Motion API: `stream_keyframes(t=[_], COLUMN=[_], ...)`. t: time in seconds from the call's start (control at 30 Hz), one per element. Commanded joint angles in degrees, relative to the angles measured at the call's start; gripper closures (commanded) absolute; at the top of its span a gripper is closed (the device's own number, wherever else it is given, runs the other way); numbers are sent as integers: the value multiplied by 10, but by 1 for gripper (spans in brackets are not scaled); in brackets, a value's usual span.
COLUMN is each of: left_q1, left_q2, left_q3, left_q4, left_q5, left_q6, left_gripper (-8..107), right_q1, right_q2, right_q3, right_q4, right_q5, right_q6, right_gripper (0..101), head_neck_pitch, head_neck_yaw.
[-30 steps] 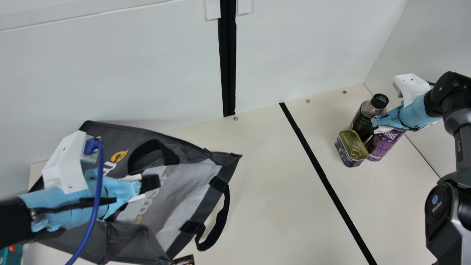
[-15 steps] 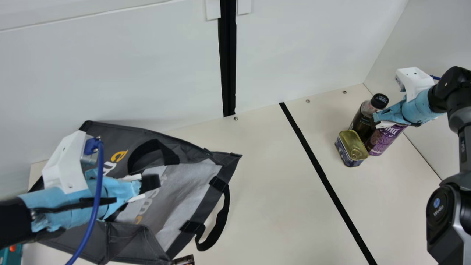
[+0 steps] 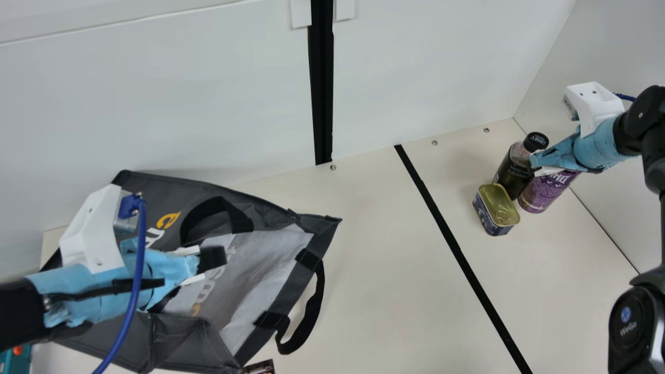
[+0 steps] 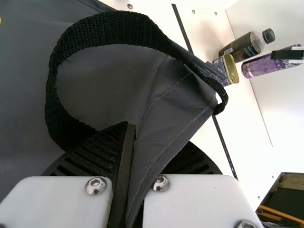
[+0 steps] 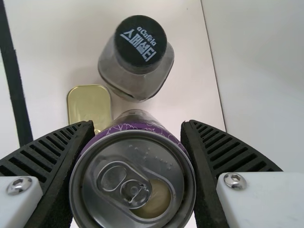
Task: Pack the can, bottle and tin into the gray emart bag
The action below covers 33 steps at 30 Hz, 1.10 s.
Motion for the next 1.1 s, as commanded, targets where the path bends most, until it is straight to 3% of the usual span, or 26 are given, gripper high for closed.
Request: stream_keyframes(t=[0.0,0.57,1.07], left_q1=[0,0,0], left_q2=[0,0,0], left_q3=[0,0,0], left_q4=[0,0,0], left_q5=[0,0,0], left_q6=[0,0,0], left_gripper=[89,89,89], right_q1=[2,43,126], right_q2=[-14,-122,-191], right_q3=[7,79,132], right_q4=[-2,-13,-37], right_q5=[0,7,11], right_q6=[2,26,70], right_gripper=[101,101,101], head_neck_pitch=[-13,-13,-13], head_neck_yaw=[0,0,0])
